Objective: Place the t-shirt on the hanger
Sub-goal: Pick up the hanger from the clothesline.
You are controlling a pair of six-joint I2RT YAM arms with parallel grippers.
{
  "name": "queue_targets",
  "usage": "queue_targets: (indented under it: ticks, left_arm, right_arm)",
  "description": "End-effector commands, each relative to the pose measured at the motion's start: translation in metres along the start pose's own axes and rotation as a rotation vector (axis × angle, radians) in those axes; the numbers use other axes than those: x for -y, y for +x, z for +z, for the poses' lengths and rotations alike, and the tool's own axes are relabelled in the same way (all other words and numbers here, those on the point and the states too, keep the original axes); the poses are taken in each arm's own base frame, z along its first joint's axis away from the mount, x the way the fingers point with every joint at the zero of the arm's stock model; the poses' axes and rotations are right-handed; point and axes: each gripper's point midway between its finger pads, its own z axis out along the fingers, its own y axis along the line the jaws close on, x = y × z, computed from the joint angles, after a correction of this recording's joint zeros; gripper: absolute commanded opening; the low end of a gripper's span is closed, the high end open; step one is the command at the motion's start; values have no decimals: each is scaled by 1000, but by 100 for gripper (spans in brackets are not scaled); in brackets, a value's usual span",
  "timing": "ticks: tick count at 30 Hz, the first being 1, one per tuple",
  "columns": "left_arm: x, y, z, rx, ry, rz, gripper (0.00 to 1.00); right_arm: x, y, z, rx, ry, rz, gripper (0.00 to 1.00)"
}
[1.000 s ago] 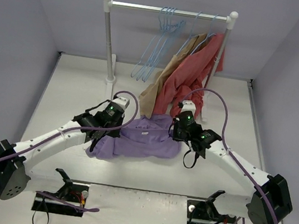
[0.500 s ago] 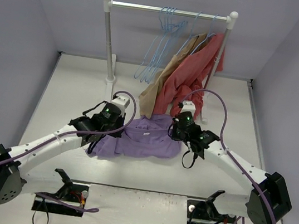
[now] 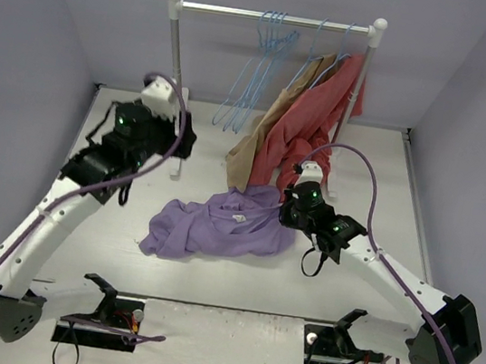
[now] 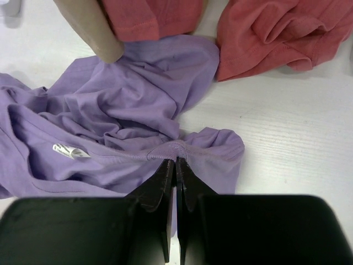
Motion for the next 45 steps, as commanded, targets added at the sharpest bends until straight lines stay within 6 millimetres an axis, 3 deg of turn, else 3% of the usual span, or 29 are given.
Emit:
queue_targets:
  ticks: [1,6,11,16,33,40,45]
  left_arm:
    - [8,-67,25,74,93,87,62]
    - [23,-92,60,72,164,146,62]
    - [36,-101,96,86,225,153,61]
    - [42,-112,110,121,245,130,57]
    - [32,-89,167,67,196,178,41]
    - [39,-99,174,105,226,178,24]
    - [43,-106,171,150,244,194,3]
  right_arm:
    - [-15,-30,-12,97,-65,19,0]
    - [-21,-33,-18,108,-96,19,0]
    - [-26,-33,-22,110,-123,18,0]
    - [-26,-27,-24,102,-128,24,0]
    - [-26,-24,-29,112,-134,35,0]
    - [-26,-21,-30,110,-137,44,0]
    - [-25,-22,-31,113,-138,46,0]
